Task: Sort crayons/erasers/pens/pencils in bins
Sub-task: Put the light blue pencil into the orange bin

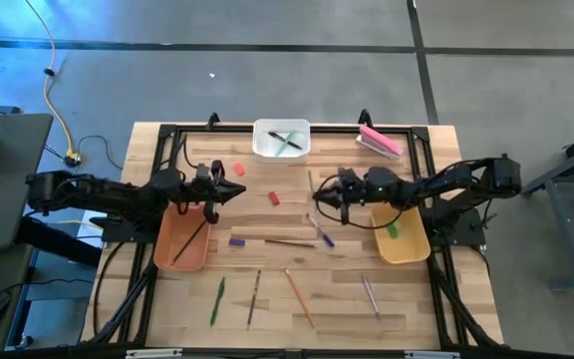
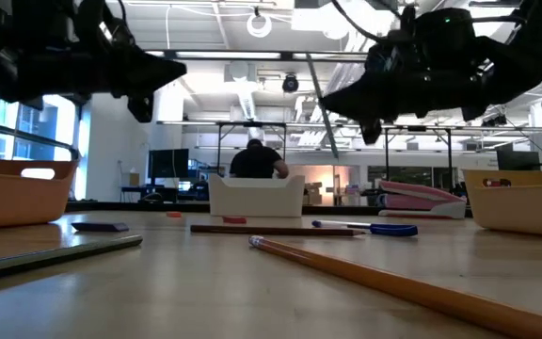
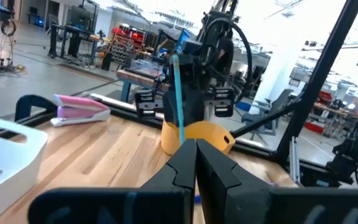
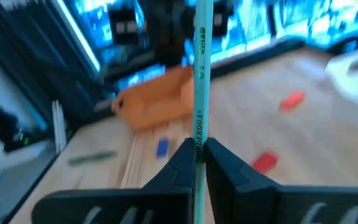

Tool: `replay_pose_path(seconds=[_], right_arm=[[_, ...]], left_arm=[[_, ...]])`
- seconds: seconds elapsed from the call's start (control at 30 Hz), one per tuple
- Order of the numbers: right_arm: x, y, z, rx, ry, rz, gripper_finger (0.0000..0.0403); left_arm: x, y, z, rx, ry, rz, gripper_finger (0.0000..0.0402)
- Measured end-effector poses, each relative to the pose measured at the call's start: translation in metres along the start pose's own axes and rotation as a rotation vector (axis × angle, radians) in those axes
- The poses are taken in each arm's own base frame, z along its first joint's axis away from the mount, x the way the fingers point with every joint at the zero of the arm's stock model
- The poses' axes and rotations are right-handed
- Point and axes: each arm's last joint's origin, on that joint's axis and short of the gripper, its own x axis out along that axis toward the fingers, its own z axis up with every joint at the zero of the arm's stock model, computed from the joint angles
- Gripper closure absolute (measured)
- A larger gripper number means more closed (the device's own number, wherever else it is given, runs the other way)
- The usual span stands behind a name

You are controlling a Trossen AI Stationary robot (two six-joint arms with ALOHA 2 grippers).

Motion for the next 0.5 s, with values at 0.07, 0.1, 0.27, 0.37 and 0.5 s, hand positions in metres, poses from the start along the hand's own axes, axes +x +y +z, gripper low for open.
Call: replay_pose_path(seconds=[0.07,0.1,0.27,0.37,0.5], right_arm=[[0.000,0.001,0.007,-0.038,-0.076,0.011,0.0398],[-0.001,0.002,0.011,-0.063,-0.109,0.016,0.0398],[-0.004,0.003,0.023,-0.183,-0.235,0.030,0.0398],[-0.007,-0.006,0.030,-0.197,-0.273,0.020,0.0398],[-0.012,-0.016,0.037,-0.178,-0.307,0.045,0.0398]], left_arm=[[0.007,0.000,0.005,-0.002,-0.008,-0.003,0.0401],[0.011,0.000,0.007,-0.007,-0.007,-0.003,0.0402],[0.034,0.003,0.012,-0.015,0.011,0.000,0.0401],[0.051,0.005,0.016,-0.016,0.019,0.002,0.0401],[0.076,0.009,0.022,0.001,0.015,0.001,0.0387]])
